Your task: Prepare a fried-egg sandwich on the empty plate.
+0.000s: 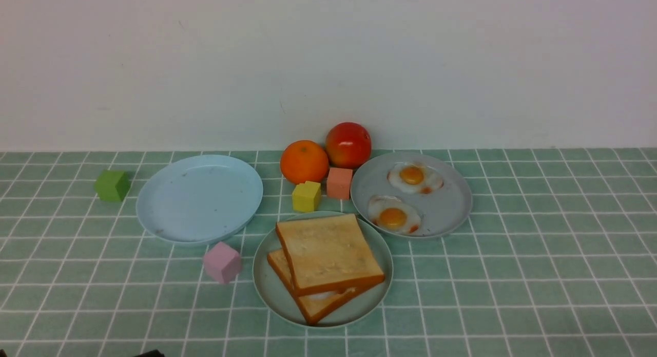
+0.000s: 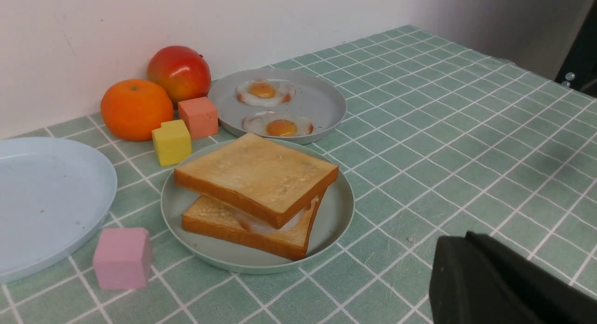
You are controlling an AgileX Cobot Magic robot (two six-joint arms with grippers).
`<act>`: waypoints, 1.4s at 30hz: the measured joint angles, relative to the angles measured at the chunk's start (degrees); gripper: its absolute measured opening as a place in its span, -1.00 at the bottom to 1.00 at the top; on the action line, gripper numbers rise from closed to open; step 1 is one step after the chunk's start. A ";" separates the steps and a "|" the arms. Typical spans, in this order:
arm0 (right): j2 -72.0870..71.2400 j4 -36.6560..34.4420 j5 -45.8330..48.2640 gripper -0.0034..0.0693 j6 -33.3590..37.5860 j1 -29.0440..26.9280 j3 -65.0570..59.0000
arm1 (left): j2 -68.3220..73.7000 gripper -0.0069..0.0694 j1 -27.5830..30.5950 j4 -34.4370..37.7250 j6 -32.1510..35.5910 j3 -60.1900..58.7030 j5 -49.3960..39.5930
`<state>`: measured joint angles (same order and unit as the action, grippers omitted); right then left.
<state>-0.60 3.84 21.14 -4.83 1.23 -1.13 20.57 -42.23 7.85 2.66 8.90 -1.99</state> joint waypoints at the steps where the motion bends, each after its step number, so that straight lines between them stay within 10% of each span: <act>1: 0.00 0.00 0.00 -0.92 0.00 0.00 0.00 | 0.00 -0.81 0.00 0.00 0.00 0.00 0.00; 12: 0.00 0.06 0.05 -0.91 0.00 0.00 0.05 | -0.78 -0.82 3.84 0.53 -0.66 -1.88 5.89; 24: 0.00 0.12 0.28 -0.89 0.00 0.00 0.10 | -21.05 -0.85 40.84 -9.68 -19.51 -10.24 -10.55; 42: 0.00 0.17 0.41 -0.85 0.00 0.00 0.10 | -21.15 -0.85 41.32 -11.38 -23.84 -10.67 -19.61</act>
<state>-0.60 4.01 21.55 -4.83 1.23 -1.03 -0.58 -0.92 -3.53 -21.18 -1.77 -21.60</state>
